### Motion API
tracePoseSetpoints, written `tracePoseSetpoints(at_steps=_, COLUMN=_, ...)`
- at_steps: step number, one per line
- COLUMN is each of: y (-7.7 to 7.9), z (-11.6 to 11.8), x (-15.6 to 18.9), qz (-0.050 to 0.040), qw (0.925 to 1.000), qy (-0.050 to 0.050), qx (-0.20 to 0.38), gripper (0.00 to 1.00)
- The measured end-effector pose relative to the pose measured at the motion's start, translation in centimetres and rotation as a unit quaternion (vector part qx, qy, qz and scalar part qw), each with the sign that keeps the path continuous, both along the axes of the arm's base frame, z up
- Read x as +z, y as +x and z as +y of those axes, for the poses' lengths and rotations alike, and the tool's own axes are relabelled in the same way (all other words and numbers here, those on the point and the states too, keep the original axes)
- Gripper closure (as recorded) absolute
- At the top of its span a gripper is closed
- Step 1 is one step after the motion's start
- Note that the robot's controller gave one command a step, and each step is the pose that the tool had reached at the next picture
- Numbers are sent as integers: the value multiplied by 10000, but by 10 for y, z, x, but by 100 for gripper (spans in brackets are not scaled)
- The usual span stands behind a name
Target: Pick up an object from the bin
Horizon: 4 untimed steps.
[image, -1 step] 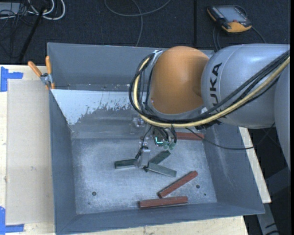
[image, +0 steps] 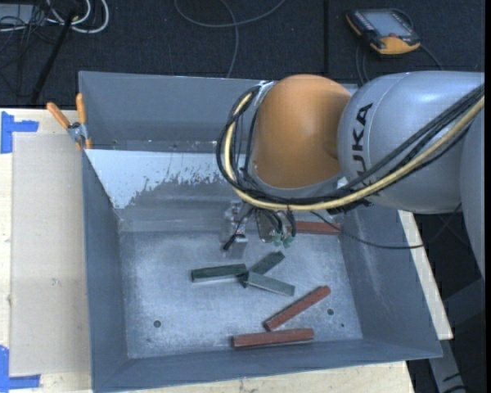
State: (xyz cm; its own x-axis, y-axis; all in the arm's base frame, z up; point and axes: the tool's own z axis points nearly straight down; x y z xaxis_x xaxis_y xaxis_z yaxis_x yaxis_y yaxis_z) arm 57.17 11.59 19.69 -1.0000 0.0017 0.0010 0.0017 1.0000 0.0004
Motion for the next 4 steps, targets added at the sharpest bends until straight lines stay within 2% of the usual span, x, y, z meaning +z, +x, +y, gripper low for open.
tracePoseSetpoints(at_steps=1, y=0, z=0, x=0, qz=0, qw=10000, qy=0, qx=0, gripper=100)
tracePoseSetpoints(at_steps=2, y=-17, z=43, x=34, qz=-17, qw=9954, qy=4, qx=956, gripper=0)
tracePoseSetpoints(at_steps=3, y=-17, z=42, x=34, qz=-13, qw=9955, qy=2, qx=947, gripper=0)
tracePoseSetpoints(at_steps=4, y=-29, z=27, x=-20, qz=-29, qw=9940, qy=5, qx=1096, gripper=0)
